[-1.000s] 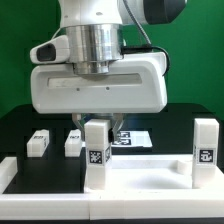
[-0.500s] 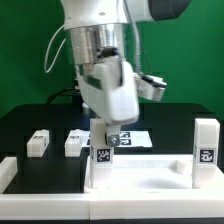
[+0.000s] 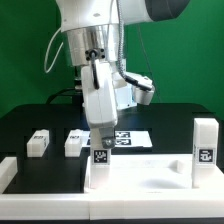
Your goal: Assemble desk
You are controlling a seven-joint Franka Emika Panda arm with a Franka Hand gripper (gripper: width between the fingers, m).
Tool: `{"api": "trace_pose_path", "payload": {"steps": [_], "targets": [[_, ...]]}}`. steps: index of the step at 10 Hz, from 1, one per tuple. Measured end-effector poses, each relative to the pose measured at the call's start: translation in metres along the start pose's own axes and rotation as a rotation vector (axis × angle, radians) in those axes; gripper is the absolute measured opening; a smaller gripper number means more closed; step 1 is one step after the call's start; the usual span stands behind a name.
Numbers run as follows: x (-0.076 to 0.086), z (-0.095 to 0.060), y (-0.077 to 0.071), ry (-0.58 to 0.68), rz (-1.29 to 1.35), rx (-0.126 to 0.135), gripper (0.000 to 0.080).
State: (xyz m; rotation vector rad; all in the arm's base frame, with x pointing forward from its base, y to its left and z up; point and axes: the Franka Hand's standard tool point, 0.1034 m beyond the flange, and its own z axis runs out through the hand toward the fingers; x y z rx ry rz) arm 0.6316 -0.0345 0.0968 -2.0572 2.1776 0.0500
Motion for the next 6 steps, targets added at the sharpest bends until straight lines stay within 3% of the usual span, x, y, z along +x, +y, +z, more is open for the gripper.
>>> {"api": "trace_pose_path", "payload": {"steps": [6], "targets": [[0.0030, -0.0004, -0.0036, -0.003, 0.405, 0.032, 0.0292]]}}
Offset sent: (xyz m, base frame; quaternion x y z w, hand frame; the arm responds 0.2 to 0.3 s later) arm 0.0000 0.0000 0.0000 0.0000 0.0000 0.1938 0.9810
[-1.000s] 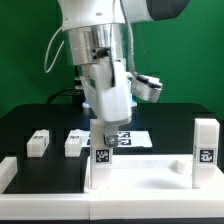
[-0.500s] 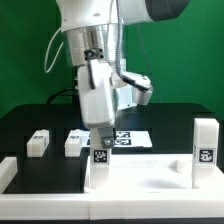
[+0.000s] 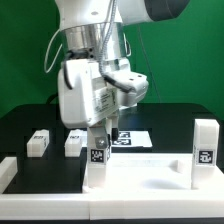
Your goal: Assemble desk
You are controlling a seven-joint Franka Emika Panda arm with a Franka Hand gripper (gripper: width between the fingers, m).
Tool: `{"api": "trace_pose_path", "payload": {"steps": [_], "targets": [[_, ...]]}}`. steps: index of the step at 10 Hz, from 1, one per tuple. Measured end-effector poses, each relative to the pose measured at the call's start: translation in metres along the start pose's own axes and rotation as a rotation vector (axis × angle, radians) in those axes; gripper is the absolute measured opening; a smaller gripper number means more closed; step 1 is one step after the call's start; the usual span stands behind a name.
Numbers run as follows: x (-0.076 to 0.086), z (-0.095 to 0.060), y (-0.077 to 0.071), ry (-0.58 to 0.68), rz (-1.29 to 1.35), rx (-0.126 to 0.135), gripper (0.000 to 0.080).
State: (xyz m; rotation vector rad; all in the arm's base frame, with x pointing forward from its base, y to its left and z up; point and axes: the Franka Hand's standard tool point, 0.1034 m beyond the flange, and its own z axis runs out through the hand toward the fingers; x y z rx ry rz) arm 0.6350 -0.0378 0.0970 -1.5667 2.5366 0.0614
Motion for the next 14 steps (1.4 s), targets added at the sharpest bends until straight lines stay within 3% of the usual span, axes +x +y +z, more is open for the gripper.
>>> {"api": "trace_pose_path", "payload": {"steps": [4, 6, 7, 8, 9, 11, 14], "targets": [[-0.001, 0.000, 0.000, 0.002, -0.010, 0.001, 0.0302], [-0.001, 0.001, 0.001, 0.002, -0.015, 0.001, 0.0578], [-0.003, 0.000, 0.001, 0.001, -0.018, 0.002, 0.0578], [-0.015, -0.010, 0.005, -0.012, -0.034, 0.010, 0.0637], [-0.028, -0.025, 0.014, -0.028, -0.052, 0.015, 0.0646], [-0.050, -0.033, 0.026, -0.043, -0.081, -0.012, 0.0646], [-0.048, -0.030, 0.026, -0.040, -0.089, -0.012, 0.0648]]}}
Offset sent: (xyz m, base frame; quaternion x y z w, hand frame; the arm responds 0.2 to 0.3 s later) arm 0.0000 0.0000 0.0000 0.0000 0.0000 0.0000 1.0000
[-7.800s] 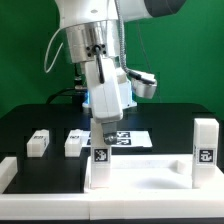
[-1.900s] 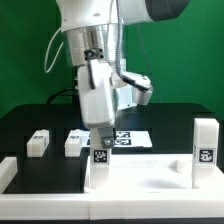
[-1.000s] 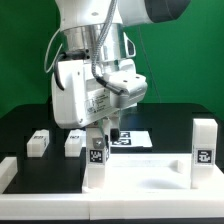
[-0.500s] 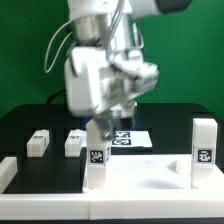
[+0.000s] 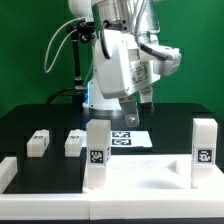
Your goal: Assemble desk
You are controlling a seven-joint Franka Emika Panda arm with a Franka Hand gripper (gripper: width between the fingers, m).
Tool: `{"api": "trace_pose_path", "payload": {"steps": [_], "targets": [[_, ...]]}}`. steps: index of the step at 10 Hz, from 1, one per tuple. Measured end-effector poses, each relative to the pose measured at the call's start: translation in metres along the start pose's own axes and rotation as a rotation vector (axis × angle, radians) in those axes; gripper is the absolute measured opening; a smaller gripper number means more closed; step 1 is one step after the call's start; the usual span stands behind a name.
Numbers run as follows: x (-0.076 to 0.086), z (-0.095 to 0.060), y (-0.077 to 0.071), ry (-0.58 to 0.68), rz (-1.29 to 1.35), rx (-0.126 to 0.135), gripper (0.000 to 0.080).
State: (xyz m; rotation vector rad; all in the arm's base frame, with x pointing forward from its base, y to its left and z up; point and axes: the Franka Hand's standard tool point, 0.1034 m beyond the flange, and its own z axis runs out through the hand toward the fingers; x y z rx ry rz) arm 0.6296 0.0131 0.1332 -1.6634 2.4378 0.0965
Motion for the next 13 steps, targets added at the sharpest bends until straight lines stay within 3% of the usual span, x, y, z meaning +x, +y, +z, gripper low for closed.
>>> {"api": "trace_pose_path", "payload": {"steps": [2, 5, 6, 10, 11, 12, 13], "targets": [[0.001, 0.004, 0.010, 0.005, -0.050, -0.016, 0.0648], [0.010, -0.003, 0.073, -0.001, -0.133, -0.094, 0.0648], [0.009, -0.002, 0.080, 0.009, -0.148, -0.109, 0.0648], [0.008, 0.001, 0.080, 0.004, -0.151, -0.110, 0.0648], [0.010, 0.005, 0.082, 0.008, -0.175, -0.100, 0.0648], [0.020, 0.022, 0.102, 0.024, -0.204, -0.096, 0.0648], [0.032, 0.039, 0.125, 0.044, -0.233, -0.116, 0.0648]]}}
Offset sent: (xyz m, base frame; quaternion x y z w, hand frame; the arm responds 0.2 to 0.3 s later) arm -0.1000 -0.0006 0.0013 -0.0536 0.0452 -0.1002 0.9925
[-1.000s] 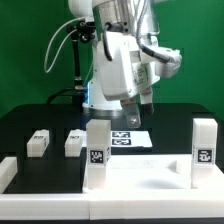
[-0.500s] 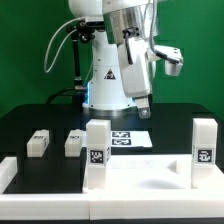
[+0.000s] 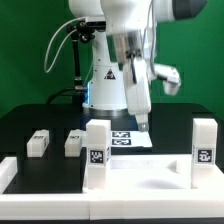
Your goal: Assemble desk
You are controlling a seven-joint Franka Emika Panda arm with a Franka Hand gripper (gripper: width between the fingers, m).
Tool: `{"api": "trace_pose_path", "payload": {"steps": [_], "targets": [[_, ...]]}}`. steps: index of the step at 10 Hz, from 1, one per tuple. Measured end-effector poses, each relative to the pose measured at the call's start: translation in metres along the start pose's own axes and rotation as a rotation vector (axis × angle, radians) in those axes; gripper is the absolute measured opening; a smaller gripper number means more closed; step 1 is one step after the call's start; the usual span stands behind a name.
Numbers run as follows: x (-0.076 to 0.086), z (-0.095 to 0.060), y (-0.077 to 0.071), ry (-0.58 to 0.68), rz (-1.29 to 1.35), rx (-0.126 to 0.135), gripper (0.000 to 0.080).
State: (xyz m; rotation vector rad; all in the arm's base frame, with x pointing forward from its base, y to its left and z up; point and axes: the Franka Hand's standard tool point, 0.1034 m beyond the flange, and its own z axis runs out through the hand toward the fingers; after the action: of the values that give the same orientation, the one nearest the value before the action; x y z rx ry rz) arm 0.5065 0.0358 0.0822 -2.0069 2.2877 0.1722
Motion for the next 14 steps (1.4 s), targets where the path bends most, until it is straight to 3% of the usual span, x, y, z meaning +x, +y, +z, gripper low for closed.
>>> {"api": "trace_pose_path", "payload": {"steps": [1, 2, 3, 4, 6, 8, 10, 11, 12, 13, 14], "targets": [[0.006, 0.015, 0.008, 0.022, -0.019, 0.006, 0.0648], [0.007, 0.034, 0.016, 0.039, -0.024, -0.022, 0.0648], [0.005, 0.049, 0.016, 0.054, -0.031, -0.032, 0.0648], [0.002, 0.055, 0.012, 0.065, -0.041, -0.016, 0.0648], [0.000, 0.053, 0.004, 0.063, -0.037, 0.007, 0.0648], [-0.002, 0.067, 0.004, 0.092, -0.058, 0.029, 0.0648], [-0.001, 0.077, 0.007, 0.101, -0.072, 0.014, 0.0648], [0.001, 0.077, 0.008, 0.091, -0.070, -0.015, 0.0648], [0.000, 0.076, 0.007, 0.090, -0.071, -0.014, 0.0648], [0.000, 0.077, 0.007, 0.090, -0.072, -0.015, 0.0517], [0.000, 0.077, 0.007, 0.090, -0.073, -0.015, 0.0517]]}}
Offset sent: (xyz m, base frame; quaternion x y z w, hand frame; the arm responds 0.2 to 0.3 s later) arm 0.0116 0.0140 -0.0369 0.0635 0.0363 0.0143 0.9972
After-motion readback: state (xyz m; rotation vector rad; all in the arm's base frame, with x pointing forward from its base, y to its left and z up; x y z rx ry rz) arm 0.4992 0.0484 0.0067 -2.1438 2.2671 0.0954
